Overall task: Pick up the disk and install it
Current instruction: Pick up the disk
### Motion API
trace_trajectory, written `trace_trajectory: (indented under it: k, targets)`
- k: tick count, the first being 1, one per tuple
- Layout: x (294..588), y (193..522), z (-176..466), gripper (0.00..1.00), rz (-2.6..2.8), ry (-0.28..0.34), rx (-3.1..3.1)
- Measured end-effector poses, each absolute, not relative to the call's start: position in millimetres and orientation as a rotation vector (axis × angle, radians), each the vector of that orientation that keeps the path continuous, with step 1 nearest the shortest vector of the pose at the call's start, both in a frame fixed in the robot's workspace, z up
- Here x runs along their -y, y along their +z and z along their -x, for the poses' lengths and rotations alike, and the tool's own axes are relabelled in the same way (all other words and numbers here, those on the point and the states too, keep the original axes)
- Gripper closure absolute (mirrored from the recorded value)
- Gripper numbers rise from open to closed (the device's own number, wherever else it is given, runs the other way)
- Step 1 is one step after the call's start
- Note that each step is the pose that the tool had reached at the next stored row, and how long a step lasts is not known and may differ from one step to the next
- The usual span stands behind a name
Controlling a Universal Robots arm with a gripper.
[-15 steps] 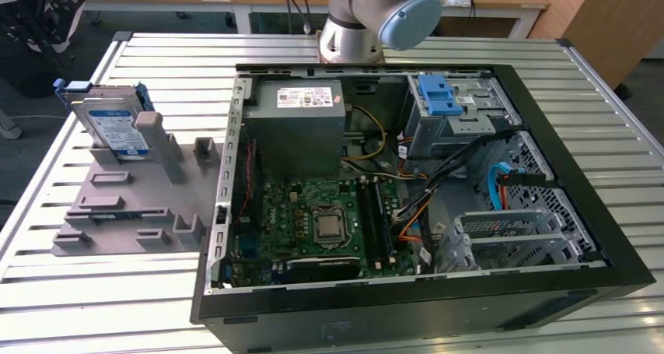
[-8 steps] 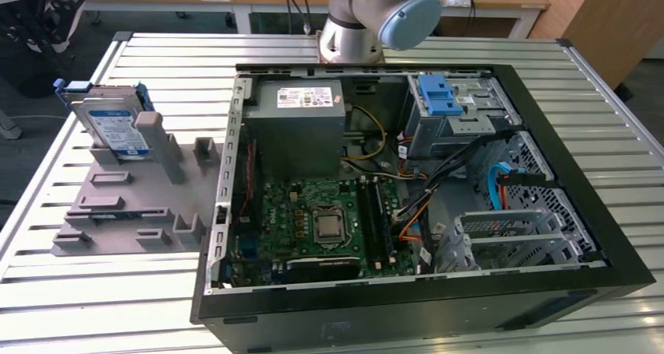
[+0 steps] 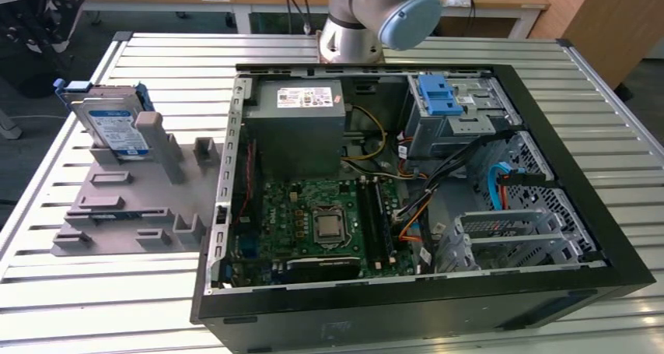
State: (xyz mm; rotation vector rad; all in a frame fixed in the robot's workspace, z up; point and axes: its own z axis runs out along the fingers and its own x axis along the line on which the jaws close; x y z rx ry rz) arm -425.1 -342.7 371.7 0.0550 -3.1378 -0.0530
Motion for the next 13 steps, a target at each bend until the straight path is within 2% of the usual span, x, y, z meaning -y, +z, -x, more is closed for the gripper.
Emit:
trace_trajectory:
  k: [13]
  targets:
    - [342.7, 371.7, 425.1, 0.89, -0.181, -0.053, 3.132]
